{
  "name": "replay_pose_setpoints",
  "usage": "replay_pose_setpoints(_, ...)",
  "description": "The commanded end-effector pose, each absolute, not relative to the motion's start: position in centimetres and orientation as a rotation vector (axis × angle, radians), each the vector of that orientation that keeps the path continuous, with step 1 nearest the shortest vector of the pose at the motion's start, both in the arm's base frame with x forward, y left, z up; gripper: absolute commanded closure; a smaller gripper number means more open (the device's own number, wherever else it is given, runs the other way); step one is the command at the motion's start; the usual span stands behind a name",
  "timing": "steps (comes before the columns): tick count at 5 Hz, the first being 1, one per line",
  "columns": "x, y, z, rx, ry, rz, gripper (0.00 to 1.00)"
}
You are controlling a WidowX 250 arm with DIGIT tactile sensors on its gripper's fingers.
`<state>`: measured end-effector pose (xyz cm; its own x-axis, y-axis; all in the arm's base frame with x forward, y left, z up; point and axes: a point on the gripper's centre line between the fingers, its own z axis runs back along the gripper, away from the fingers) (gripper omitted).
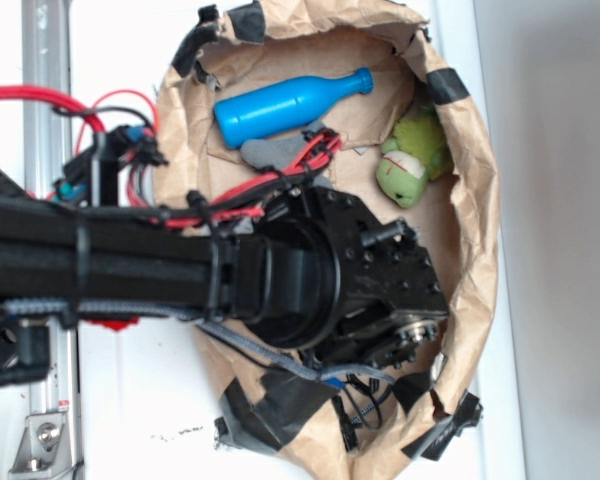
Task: Grab the rock.
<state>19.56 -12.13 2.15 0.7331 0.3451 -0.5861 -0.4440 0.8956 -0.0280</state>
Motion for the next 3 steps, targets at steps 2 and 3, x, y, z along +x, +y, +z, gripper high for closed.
replay_pose_setpoints(2,18.5,-11.0,5.7,-0.171,0.487,0.345,1.00)
replay_pose_setpoints(3,21.1,-7.5,9.3,-0.087,0.268,0.335,1.00)
